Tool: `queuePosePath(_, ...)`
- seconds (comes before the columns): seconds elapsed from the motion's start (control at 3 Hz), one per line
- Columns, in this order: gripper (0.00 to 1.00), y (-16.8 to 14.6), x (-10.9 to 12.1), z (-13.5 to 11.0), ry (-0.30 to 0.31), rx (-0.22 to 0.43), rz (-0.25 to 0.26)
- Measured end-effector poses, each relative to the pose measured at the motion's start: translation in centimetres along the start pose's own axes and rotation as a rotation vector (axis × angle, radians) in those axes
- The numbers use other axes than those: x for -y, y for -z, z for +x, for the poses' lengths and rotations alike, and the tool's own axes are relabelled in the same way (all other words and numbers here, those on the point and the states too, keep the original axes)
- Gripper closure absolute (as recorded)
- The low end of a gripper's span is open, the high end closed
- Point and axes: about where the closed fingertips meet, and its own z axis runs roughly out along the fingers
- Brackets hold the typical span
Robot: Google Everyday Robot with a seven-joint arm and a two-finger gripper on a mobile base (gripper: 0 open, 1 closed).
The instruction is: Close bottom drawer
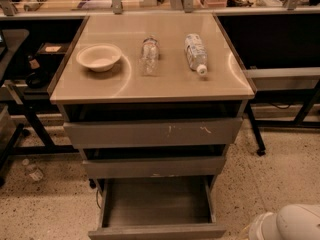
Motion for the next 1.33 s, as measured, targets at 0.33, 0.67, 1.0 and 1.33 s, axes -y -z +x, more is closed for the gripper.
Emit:
queuePosePath(0.33,1.00,0.0,0.0,0.0,0.000,-0.001,-0.001)
queuePosePath(0.67,1.00,-2.1,0.0,0.6,-0.022,0.006,0.008)
queuePosePath(1.0,1.00,-6.8,0.9,1.1,-0.047,0.027,0.014)
queuePosePath(1.33,1.00,-11.0,2.6,0.9,-0.070,0.052,0.018)
